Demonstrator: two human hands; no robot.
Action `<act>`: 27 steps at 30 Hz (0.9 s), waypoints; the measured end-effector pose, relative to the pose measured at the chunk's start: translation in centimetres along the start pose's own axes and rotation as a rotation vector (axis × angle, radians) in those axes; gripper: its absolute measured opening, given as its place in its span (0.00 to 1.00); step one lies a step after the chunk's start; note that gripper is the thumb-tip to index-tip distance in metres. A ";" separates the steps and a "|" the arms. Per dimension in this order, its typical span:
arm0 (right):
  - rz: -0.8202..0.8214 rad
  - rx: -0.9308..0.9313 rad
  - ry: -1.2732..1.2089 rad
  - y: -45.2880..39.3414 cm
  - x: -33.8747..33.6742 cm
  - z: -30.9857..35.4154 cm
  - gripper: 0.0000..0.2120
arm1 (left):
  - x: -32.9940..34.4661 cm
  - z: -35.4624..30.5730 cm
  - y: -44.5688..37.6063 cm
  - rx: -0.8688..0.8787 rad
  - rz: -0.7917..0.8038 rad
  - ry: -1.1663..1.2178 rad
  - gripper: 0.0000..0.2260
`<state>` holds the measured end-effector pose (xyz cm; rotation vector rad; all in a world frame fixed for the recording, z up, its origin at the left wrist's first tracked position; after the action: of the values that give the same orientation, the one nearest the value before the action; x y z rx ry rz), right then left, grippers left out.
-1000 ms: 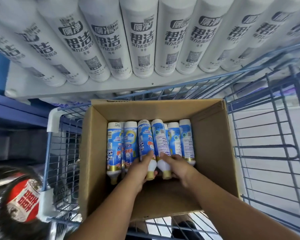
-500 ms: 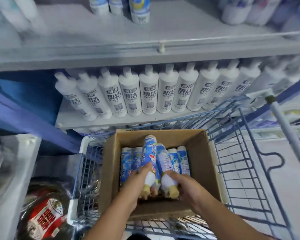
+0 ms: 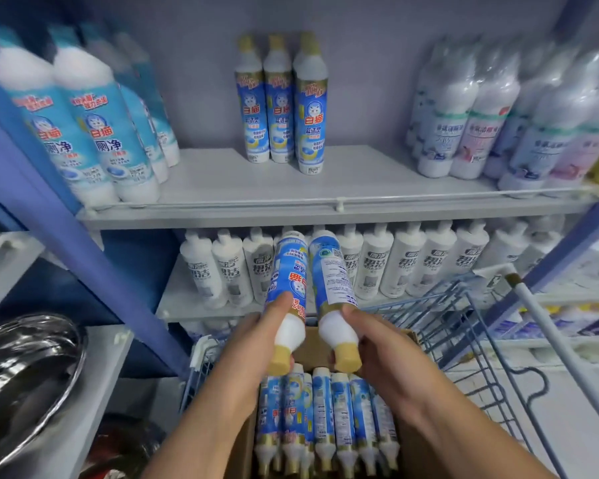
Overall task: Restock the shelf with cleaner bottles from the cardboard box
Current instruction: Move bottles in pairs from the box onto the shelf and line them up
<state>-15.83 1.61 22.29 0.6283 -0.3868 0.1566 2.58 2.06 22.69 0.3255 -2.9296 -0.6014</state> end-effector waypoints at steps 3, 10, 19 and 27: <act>0.012 -0.050 0.028 0.9 1.8 2.0 0.34 | -0.2 -3.6 0.4 0.075 0.011 -0.006 0.22; 0.055 -0.103 0.054 0.5 5.5 6.3 0.20 | 0.1 -9.3 -0.8 0.165 0.018 0.012 0.19; 0.088 -0.165 0.149 -0.8 8.3 9.2 0.16 | -0.6 -12.6 -4.5 0.171 -0.017 -0.027 0.24; -0.035 -0.172 0.161 -5.0 9.2 11.6 0.14 | -0.6 -13.6 -7.7 0.115 0.065 -0.059 0.23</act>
<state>-9.64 -9.12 31.87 0.4487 -0.2310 0.1373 6.92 -9.77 31.94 0.2278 -3.0246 -0.4417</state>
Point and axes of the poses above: each hand's wrist, its own y-axis away from the middle knuckle, its own x-axis out of the palm, z = x × y, the point moved 2 cm from there along -y, towards the middle knuckle, and after that the axes turned 6 degrees about x, right-handed, at the moved point
